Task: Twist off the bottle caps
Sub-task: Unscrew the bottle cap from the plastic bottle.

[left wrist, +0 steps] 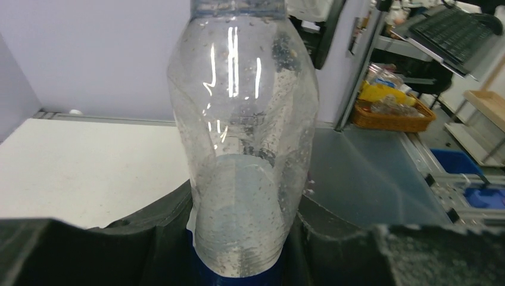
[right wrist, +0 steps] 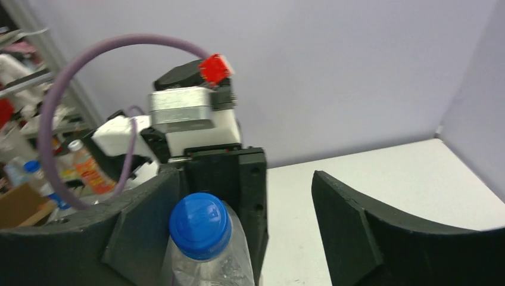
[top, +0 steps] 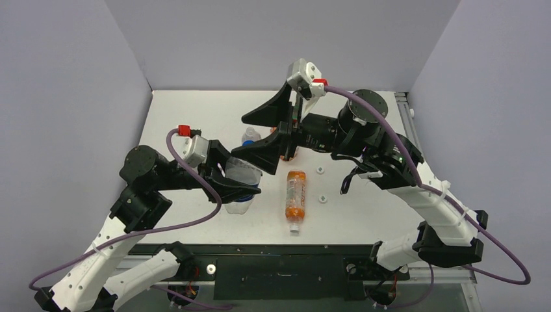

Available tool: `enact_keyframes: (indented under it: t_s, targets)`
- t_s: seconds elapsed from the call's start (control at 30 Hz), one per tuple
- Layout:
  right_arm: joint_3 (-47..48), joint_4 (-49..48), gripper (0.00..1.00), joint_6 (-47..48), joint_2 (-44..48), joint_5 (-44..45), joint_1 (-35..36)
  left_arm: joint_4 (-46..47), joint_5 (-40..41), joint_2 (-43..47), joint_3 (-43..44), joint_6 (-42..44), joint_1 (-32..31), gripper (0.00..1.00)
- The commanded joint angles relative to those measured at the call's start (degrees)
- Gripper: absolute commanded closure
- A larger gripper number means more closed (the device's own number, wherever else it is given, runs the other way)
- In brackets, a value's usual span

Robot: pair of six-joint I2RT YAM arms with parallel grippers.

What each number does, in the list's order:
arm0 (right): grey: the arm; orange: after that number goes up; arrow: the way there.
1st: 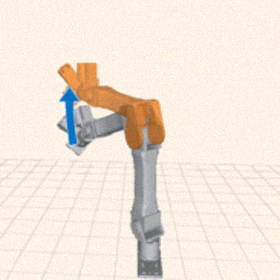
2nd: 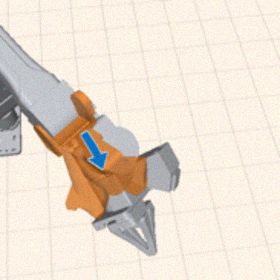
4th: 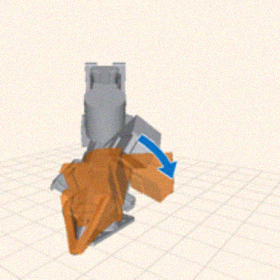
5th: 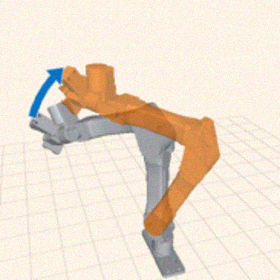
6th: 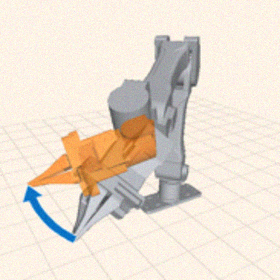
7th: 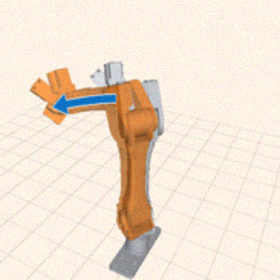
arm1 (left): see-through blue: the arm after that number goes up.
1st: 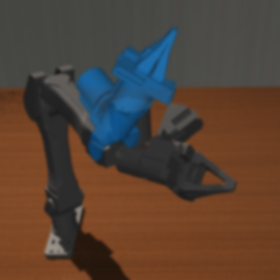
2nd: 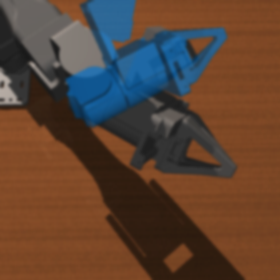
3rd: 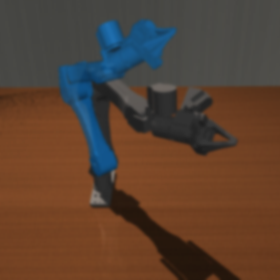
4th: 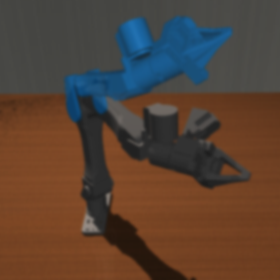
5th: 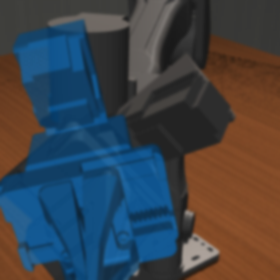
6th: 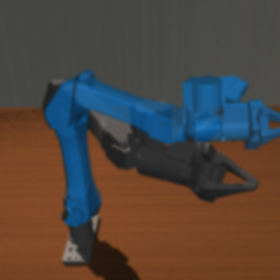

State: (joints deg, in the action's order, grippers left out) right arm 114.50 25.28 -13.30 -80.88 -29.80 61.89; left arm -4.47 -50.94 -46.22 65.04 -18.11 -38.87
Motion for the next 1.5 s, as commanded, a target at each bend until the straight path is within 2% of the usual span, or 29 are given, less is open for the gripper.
enact_keyframes:
  t_s: [0.0,0.13,0.3,0.43,0.6,0.67,0.73,0.8,0.87,0.9,0.93,1.1,1.17,1.2,1.3,1.37,1.43,1.47]
  targets:
    - [-2.1,-2.5,0.22,2.3,4.3,25.5,2.4,0.8,5.4,1.0,0.2,5.3,0.3,1.00]
    - [1.0,1.0,0.21,3.9,2.2,42.7,7.6,-1.4,18.0,1.3,-1.4,13.6,0.2,1.00]
    - [17.2,12.4,0.19,2.8,-8.5,56.3,11.4,-1.9,32.4,1.1,-2.8,22.5,0.0,1.00]
    - [17.6,11.6,0.18,0.7,-11.1,59.3,11.6,-1.0,37.3,1.8,-4.0,25.2,0.0,1.00]
    - [19.2,11.3,0.17,-0.7,-13.6,58.1,11.1,-1.9,38.5,2.1,-3.9,25.4,0.0,1.00]
    - [19.1,11.2,0.19,-1.5,-14.3,57.2,10.6,-1.9,38.6,2.2,-3.9,25.2,0.0,1.00]
    - [18.4,10.5,0.26,-2.8,-14.4,55.5,9.9,-1.9,38.5,2.1,-3.8,24.8,0.0,1.00]
    - [17.5,9.6,0.36,-4.5,-14.3,53.6,8.7,-1.8,38.5,2.2,-3.8,24.6,0.0,1.00]
    - [16.8,9.0,0.53,-6.1,-14.2,51.8,7.7,-1.6,38.5,2.2,-3.8,24.5,0.0,1.00]
    - [16.6,8.7,0.57,-6.8,-14.1,50.7,7.2,-1.7,38.5,2.3,-3.8,24.4,0.0,1.00]
    - [16.2,8.6,0.65,-7.1,-13.9,50.2,7.0,-1.6,38.5,2.3,-3.8,24.4,0.0,1.00]
    - [12.6,5.3,0.82,-7.1,-11.7,47.3,6.4,-2.0,38.0,2.4,-4.0,23.5,-0.1,1.00]
    - [11.7,4.3,0.91,-6.5,-10.8,45.3,6.3,-2.0,37.5,2.5,-4.2,22.7,-0.1,1.00]
    - [11.2,3.7,0.98,-5.8,-10.2,43.5,6.2,-1.9,37.0,2.6,-4.2,21.9,-0.1,1.00]
    - [9.0,1.6,1.00,-3.7,-7.4,38.7,5.8,-1.0,35.0,3.1,-4.5,19.3,-0.1,1.00]
    - [6.3,-0.6,1.00,-1.8,-5.0,31.0,4.9,0.3,31.7,3.9,-4.6,15.5,0.0,1.00]
    - [2.0,-4.5,1.00,0.2,-1.7,17.2,3.9,2.1,25.4,4.8,-4.8,12.0,0.0,1.00]
    - [0.6,-7.2,1.00,0.8,-0.7,12.6,3.0,3.1,19.7,5.0,-4.6,9.4,0.0,1.00]
